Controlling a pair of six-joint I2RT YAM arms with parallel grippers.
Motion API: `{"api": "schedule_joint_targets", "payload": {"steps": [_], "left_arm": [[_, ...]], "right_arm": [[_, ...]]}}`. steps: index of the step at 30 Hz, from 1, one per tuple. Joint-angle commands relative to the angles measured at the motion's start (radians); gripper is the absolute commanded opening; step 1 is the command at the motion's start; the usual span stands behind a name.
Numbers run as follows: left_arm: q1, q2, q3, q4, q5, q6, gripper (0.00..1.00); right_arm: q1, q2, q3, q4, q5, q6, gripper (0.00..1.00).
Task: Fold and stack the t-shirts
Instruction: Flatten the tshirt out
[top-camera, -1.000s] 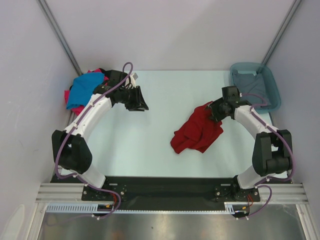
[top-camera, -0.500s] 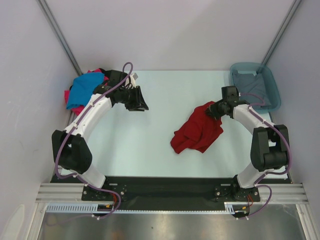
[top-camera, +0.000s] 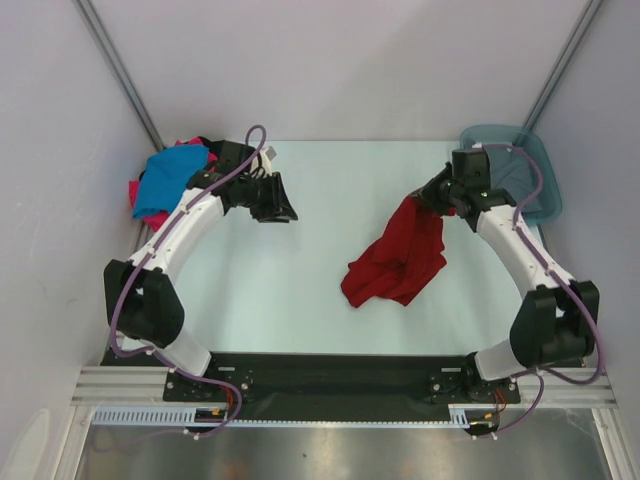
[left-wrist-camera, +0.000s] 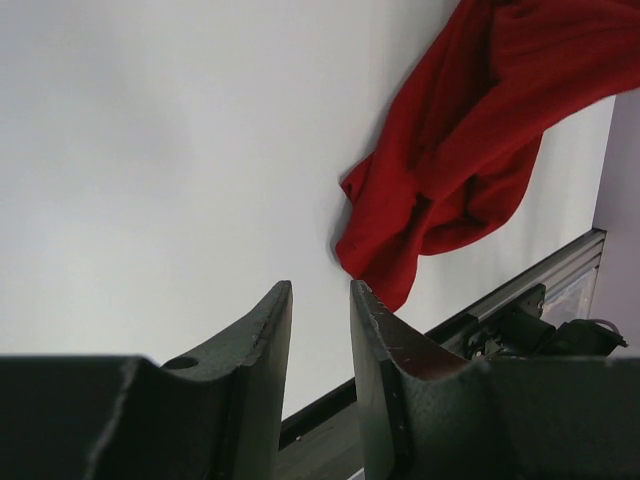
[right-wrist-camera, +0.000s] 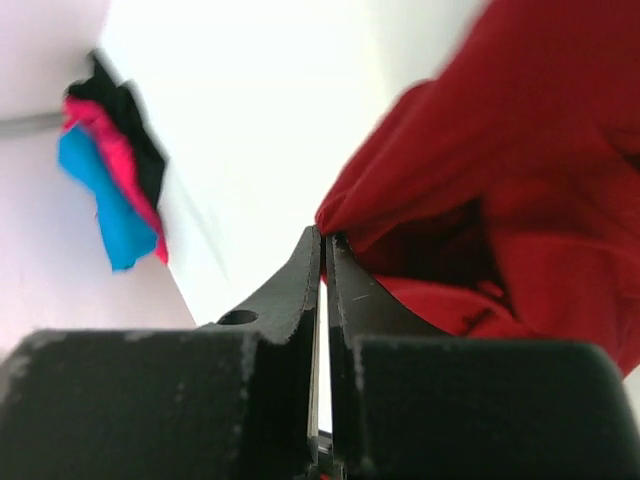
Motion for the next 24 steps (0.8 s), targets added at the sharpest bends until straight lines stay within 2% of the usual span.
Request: {"api": "schedule_joint_targets", "payload": {"steps": [1, 6, 11, 19, 23, 24], "left_arm": [[0.009, -0.018, -0.020, 0.048, 0.027, -0.019, 0.35], [0.009, -0.030, -0.055, 0.082, 0.037, -0.042, 0.35], [-0.006, -0.042, -0.074, 0.110, 0.044, -0.062, 0.35], [-0.048, -0.047, -0.097, 0.139, 0.055, -0.088, 0.35], [-0.071, -0.029, -0.088, 0.160, 0.099, -0.088, 0.36], [-0.078, -0.015, -0.088, 0.171, 0.159, -0.083, 0.38]], "right_arm": [[0.024, -0.127, 0.097, -0.010, -0.012, -0.140, 0.00], [0.029, -0.254, 0.142, -0.097, 0.047, -0.199, 0.00], [0.023, -0.323, 0.169, -0.159, 0.213, -0.262, 0.00], [-0.061, -0.343, 0.266, -0.243, 0.416, -0.361, 0.00], [-0.092, -0.350, 0.289, -0.309, 0.508, -0.387, 0.00], [-0.098, -0.353, 0.284, -0.312, 0.514, -0.386, 0.00]]}}
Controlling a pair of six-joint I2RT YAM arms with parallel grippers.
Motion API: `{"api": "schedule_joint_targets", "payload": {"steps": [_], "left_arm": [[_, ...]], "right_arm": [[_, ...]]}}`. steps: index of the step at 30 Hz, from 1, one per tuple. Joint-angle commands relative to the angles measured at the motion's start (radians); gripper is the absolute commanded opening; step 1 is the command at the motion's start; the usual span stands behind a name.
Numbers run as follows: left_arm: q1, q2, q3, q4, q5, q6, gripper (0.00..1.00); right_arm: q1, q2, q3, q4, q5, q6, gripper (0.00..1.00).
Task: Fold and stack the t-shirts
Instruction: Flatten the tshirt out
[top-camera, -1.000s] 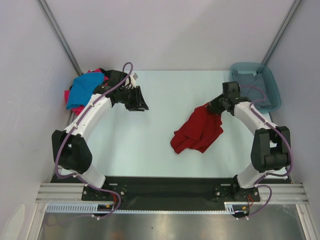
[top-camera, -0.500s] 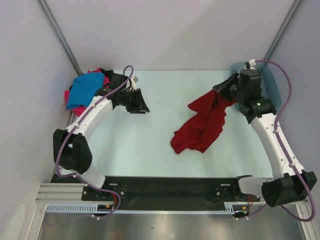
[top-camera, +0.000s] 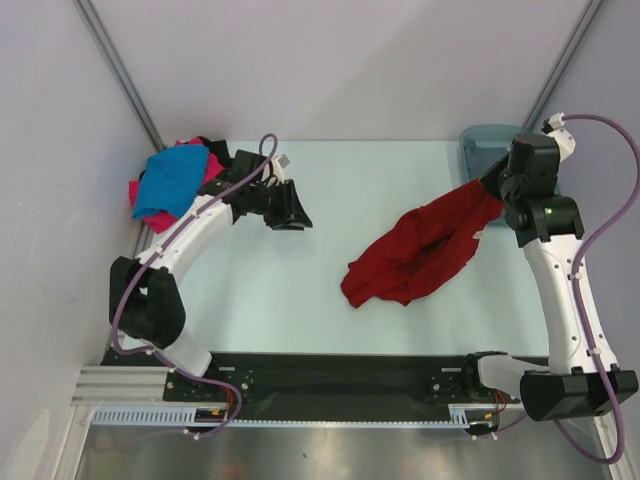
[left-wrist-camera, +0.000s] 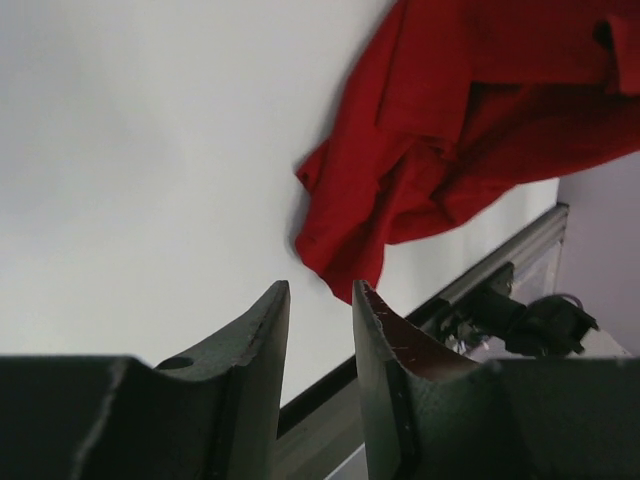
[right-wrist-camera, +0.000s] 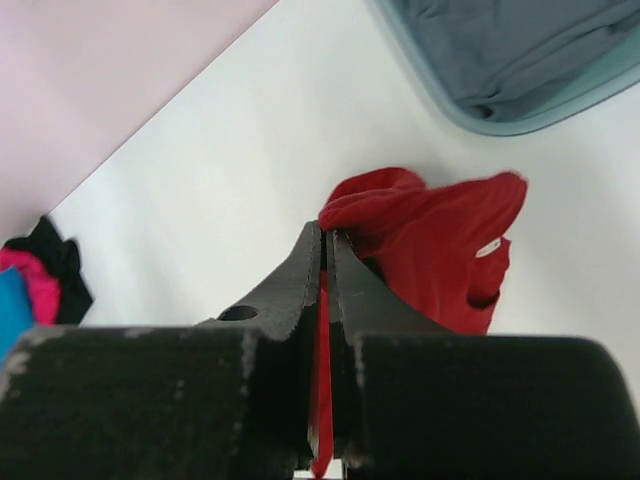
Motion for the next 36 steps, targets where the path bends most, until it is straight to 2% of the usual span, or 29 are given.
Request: {"api": "schedule_joint_targets", "payload": {"steps": [1, 4, 5, 7, 10, 18, 21, 27, 31, 36], "left_arm": [[-0.039, 0.001, 0.007, 0.069, 0.143, -0.009, 0.38], [-0.097, 0.084, 0.041, 0.057, 0.274, 0.052, 0.39], [-0.114, 0.110, 0.061, 0.005, 0.295, 0.077, 0.38], [-0.176, 0.194, 0.125, -0.111, 0.297, 0.182, 0.38], [-0.258, 0.268, 0.177, -0.193, 0.255, 0.276, 0.36], [-0.353, 0.368, 0.297, -0.259, 0.246, 0.330, 0.37], [-0.358, 0.365, 0.299, -0.219, 0.258, 0.307, 0.37], [-0.352, 0.357, 0.288, -0.040, 0.215, 0.204, 0.40], [-0.315, 0.464, 0.339, 0.055, 0.261, 0.076, 0.44], [-0.306, 0.567, 0.409, 0.209, 0.306, -0.047, 0.43]], "right_arm": [[-0.023, -0.030, 0.038, -0.034, 0.093, -0.040, 0.00], [-0.034, -0.022, 0.037, -0.057, 0.073, -0.017, 0.00], [-0.036, -0.022, 0.029, -0.059, 0.067, -0.016, 0.00], [-0.037, -0.022, 0.018, -0.060, 0.052, -0.002, 0.00], [-0.043, -0.016, 0.014, -0.076, 0.064, 0.003, 0.00], [-0.114, -0.025, 0.029, -0.122, 0.170, -0.046, 0.00], [-0.151, -0.035, 0.024, -0.122, 0.157, -0.068, 0.00], [-0.174, -0.038, 0.008, -0.125, 0.084, -0.045, 0.00], [-0.174, -0.054, -0.011, -0.128, 0.041, -0.017, 0.00], [-0.174, -0.068, -0.025, -0.137, 0.019, -0.016, 0.00]]}}
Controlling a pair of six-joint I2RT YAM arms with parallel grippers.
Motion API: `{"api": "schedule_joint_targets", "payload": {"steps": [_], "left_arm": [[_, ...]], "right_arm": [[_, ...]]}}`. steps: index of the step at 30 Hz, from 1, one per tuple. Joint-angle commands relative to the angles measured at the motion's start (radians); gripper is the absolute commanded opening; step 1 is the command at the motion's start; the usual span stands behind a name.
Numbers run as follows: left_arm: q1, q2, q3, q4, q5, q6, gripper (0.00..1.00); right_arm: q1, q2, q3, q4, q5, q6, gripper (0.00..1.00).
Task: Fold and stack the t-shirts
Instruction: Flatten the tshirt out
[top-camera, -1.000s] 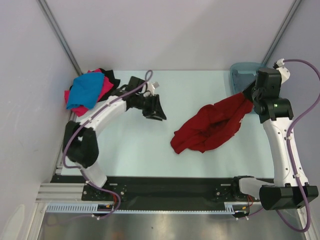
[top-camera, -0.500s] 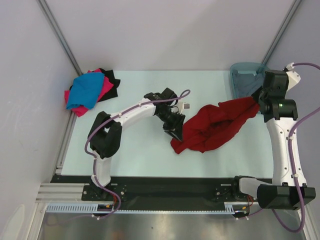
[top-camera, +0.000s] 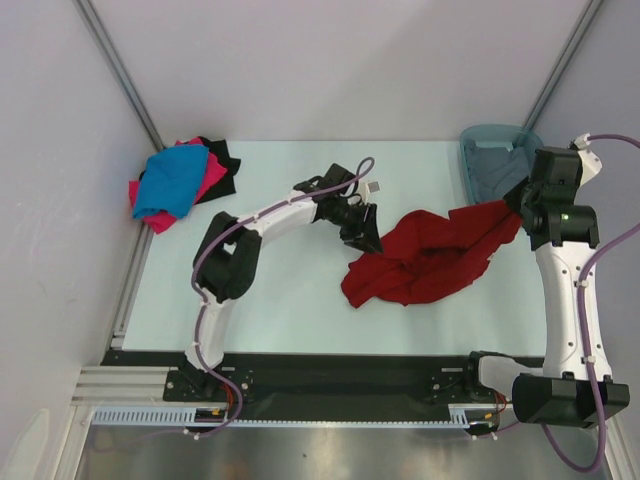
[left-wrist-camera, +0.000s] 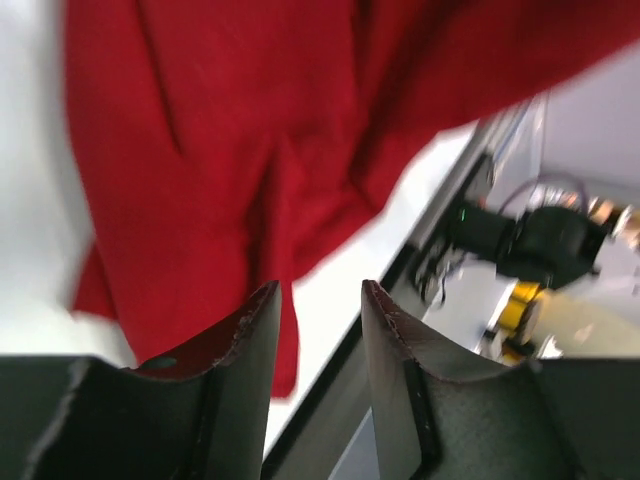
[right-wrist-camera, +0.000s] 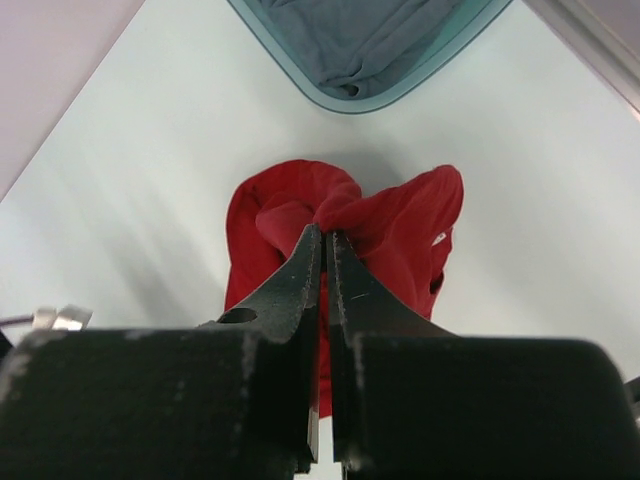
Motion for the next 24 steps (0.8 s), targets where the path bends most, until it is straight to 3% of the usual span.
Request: {"api": "schedule_joint_targets", "payload": {"steps": [1, 10, 24], "left_arm": [[0.010, 0.070, 0.075, 0.189, 0.054, -0.148, 0.43], [0.010, 0.161, 0.097, 0.323, 0.064, -0.262, 0.38], [0.007, 0.176, 0.121, 0.213, -0.078, -0.183, 0.40]], "right_arm": [[-0.003, -0.034, 0.008, 0.013, -0.015, 0.010, 0.00], [-0.003, -0.036, 0.018, -0.007, -0.032, 0.002, 0.00], [-0.003, -0.014, 0.020, 0.008, -0.064, -0.001, 0.00]]}}
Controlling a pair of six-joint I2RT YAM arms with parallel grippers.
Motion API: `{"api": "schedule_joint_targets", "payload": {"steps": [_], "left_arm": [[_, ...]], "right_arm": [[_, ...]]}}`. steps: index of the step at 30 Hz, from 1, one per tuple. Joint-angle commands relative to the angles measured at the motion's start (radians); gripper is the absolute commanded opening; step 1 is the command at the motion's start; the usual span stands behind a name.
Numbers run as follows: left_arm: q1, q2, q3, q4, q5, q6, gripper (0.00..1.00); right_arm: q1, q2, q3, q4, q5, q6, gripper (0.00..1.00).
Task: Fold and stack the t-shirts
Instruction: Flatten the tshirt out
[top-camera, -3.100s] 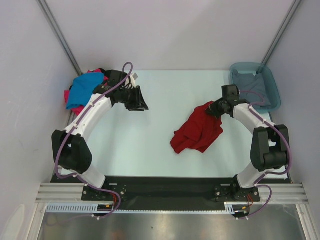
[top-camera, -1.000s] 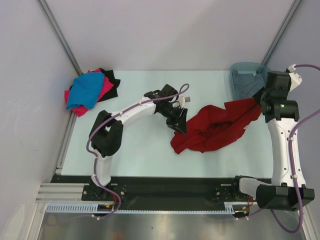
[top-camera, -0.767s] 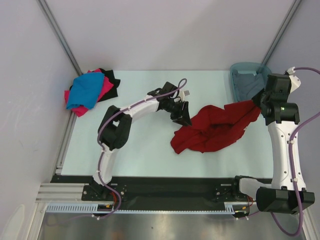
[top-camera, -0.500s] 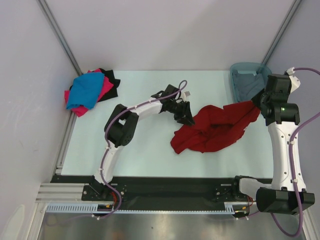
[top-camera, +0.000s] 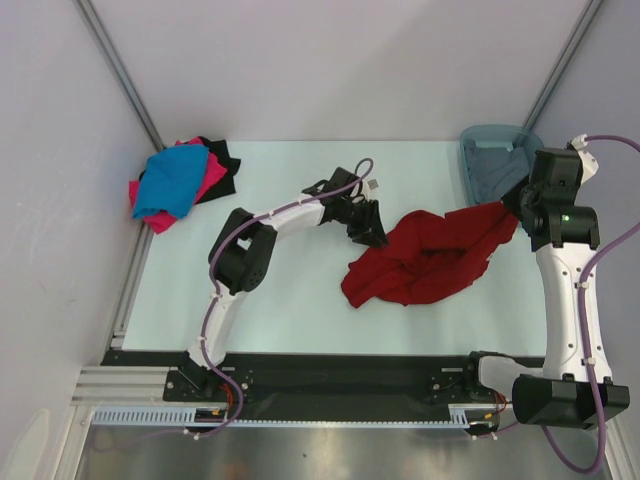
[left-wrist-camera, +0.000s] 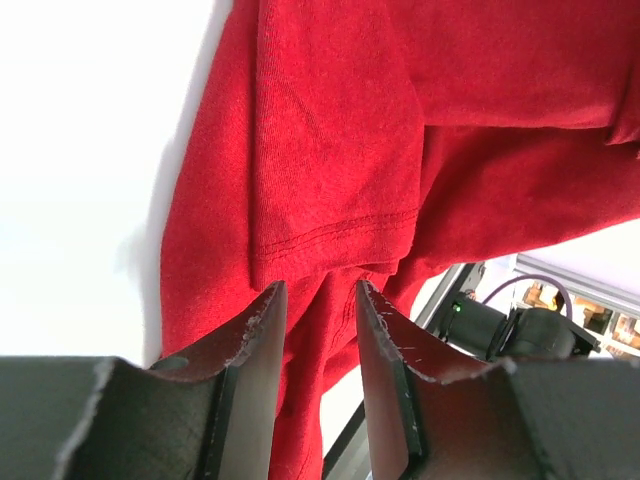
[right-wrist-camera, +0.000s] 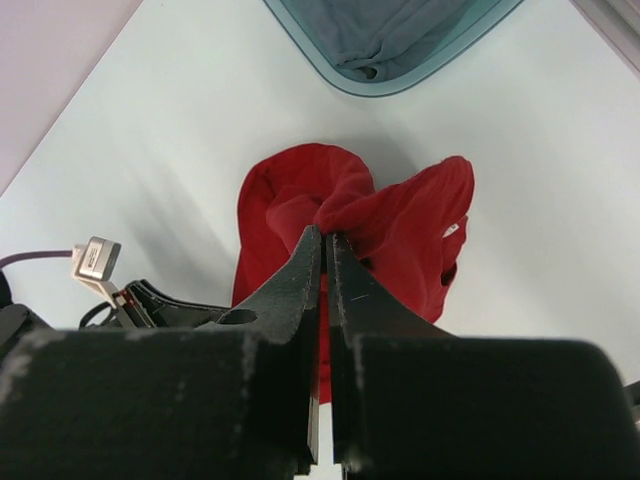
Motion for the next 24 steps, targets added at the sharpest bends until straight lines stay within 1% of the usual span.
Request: {"api": "schedule_joint_targets", "payload": {"steps": [1, 16, 24], "left_arm": [[-0.008, -0.001, 0.048, -0.008, -0.020, 0.025, 0.40], [-0.031, 0.064, 0.069, -0.024, -0.027, 0.028, 0.40], [-0.029, 0.059, 0.098, -0.085, -0.108, 0.066, 0.41]], "right_arm": [[-0.003, -0.008, 0.020, 0.023, -0.007, -0.002, 0.00], [-0.003, -0.009, 0.028, 0.012, -0.015, 0.001, 0.00], [-0.003, -0.008, 0.028, 0.012, -0.022, 0.006, 0.00]]}}
